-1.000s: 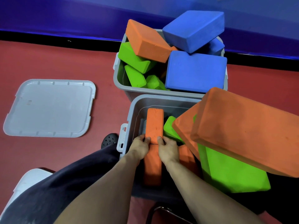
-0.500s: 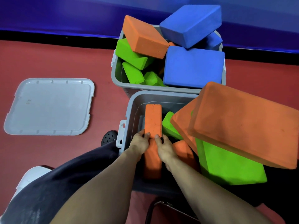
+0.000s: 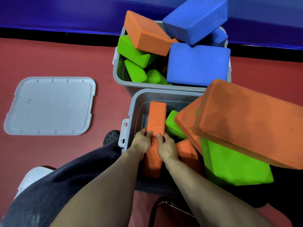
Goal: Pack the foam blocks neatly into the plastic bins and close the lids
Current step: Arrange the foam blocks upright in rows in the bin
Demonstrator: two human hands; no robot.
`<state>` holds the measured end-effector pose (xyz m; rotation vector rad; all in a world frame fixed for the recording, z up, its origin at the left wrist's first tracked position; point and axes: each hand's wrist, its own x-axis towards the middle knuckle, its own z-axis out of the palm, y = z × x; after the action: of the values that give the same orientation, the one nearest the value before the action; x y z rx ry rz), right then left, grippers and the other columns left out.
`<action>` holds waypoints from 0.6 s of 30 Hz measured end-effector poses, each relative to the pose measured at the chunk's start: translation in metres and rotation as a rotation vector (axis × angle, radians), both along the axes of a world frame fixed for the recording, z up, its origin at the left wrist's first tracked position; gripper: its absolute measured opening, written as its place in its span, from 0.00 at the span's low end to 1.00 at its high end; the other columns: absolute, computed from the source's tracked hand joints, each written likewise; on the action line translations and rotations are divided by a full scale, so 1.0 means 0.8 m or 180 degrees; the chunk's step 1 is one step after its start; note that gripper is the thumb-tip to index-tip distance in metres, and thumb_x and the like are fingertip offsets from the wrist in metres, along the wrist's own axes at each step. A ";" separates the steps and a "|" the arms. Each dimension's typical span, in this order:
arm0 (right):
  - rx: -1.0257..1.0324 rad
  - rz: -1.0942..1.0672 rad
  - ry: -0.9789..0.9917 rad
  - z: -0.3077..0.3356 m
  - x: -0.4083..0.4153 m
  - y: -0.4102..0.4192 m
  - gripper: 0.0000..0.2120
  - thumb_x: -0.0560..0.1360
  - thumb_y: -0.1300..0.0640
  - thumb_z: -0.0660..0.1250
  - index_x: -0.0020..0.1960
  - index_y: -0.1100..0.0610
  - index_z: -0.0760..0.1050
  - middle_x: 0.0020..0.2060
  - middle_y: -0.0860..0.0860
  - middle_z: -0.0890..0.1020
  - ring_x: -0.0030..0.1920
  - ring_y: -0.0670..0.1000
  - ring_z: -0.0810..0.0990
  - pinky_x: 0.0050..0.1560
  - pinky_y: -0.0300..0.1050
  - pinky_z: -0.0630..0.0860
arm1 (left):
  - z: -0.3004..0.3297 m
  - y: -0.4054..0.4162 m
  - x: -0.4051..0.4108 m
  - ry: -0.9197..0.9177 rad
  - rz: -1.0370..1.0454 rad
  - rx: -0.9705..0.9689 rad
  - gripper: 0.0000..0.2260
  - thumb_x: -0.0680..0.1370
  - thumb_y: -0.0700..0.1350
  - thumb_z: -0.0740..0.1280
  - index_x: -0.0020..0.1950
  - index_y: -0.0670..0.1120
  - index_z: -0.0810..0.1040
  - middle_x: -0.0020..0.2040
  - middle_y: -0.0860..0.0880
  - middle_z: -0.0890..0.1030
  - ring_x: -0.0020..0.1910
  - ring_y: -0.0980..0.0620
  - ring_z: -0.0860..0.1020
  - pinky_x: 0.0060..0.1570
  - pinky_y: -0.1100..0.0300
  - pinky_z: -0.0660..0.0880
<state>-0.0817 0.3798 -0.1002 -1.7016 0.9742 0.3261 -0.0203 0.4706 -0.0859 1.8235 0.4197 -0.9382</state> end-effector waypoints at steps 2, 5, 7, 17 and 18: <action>-0.0073 0.0025 0.0043 -0.003 0.001 0.000 0.17 0.83 0.44 0.59 0.64 0.49 0.79 0.53 0.52 0.85 0.53 0.57 0.84 0.57 0.57 0.79 | 0.001 0.000 -0.002 0.0033 0.0102 -0.0070 0.15 0.85 0.46 0.61 0.71 0.46 0.76 0.59 0.44 0.84 0.55 0.45 0.83 0.61 0.46 0.79; -0.0045 0.0027 0.0046 -0.005 0.006 -0.004 0.16 0.83 0.46 0.60 0.64 0.51 0.80 0.52 0.53 0.86 0.53 0.56 0.84 0.57 0.54 0.80 | -0.005 0.002 -0.003 0.0112 0.0251 -0.0185 0.14 0.85 0.45 0.61 0.70 0.47 0.76 0.57 0.44 0.84 0.54 0.45 0.84 0.59 0.49 0.80; -0.0029 0.0069 0.0057 -0.006 0.011 -0.006 0.15 0.83 0.47 0.61 0.64 0.52 0.80 0.52 0.53 0.86 0.52 0.56 0.84 0.57 0.51 0.79 | -0.008 0.004 -0.002 0.0084 0.0261 -0.0176 0.14 0.86 0.44 0.60 0.71 0.47 0.76 0.58 0.43 0.84 0.54 0.44 0.84 0.58 0.50 0.80; 0.0260 -0.0116 -0.0073 0.002 0.005 -0.012 0.16 0.82 0.49 0.63 0.67 0.52 0.79 0.57 0.52 0.85 0.57 0.55 0.83 0.62 0.53 0.78 | 0.004 0.000 -0.003 0.0121 0.0308 -0.0174 0.16 0.84 0.46 0.63 0.72 0.46 0.75 0.61 0.43 0.83 0.57 0.44 0.83 0.62 0.47 0.79; 0.0266 -0.0106 -0.0116 0.008 0.001 -0.013 0.17 0.82 0.48 0.64 0.68 0.52 0.78 0.58 0.51 0.84 0.58 0.54 0.82 0.63 0.53 0.77 | 0.008 0.001 -0.004 0.0081 0.0303 -0.0145 0.17 0.84 0.48 0.64 0.72 0.45 0.75 0.63 0.43 0.82 0.59 0.44 0.82 0.63 0.47 0.78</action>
<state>-0.0807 0.3697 -0.0936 -1.6086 0.9486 0.3087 -0.0233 0.4712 -0.0792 1.7366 0.4926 -0.8992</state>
